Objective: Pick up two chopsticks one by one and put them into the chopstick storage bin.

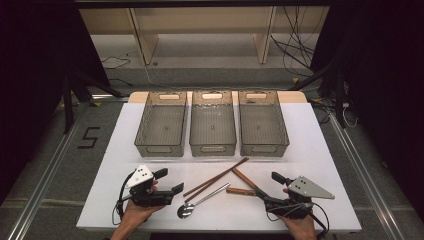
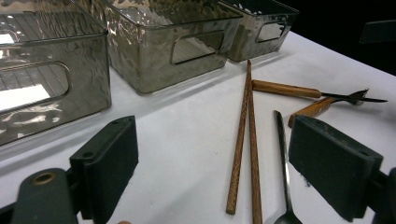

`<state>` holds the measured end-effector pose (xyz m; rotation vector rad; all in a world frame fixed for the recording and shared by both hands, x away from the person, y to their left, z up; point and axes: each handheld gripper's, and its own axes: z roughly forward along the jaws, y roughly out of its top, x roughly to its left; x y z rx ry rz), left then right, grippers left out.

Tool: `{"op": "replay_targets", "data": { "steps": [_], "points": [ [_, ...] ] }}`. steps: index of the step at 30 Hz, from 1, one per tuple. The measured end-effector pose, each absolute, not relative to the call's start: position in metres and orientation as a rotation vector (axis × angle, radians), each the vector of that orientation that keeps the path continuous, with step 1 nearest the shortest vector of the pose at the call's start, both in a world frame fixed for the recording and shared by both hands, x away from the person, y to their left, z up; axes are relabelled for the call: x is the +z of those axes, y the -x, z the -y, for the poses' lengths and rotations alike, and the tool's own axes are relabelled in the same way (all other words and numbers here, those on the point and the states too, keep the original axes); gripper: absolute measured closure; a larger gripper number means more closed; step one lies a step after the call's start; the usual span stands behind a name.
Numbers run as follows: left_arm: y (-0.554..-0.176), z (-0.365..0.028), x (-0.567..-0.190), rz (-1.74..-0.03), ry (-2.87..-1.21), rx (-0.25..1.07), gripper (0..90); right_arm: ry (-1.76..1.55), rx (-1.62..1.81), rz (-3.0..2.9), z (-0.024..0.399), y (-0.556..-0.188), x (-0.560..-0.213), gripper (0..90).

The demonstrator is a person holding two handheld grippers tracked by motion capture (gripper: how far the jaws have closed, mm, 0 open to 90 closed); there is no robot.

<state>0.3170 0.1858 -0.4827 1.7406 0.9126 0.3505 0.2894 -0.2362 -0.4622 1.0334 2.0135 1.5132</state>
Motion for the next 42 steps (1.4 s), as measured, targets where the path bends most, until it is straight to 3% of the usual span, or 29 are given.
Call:
{"op": "replay_targets", "data": {
  "steps": [13, 24, 36, 42],
  "points": [
    [-0.318, -0.183, -0.48, -0.917, -1.754, 0.353, 15.6, -1.036, 1.522, -2.001, 0.237, -0.289, -0.461, 23.3],
    [-0.332, -0.171, -0.461, -0.945, -1.886, 0.311, 17.8, -1.032, 1.512, -2.005, 0.238, -0.289, -0.458, 23.4],
    [-0.35, -0.122, -0.446, -0.857, -2.126, 0.298, 27.5, -1.036, 1.519, -2.005, 0.238, -0.289, -0.457, 22.3],
    [-0.352, -0.095, -0.449, -0.786, -2.27, 0.268, 38.8, -1.037, 1.523, -2.008, 0.238, -0.289, -0.457, 22.3]
  ]
}}
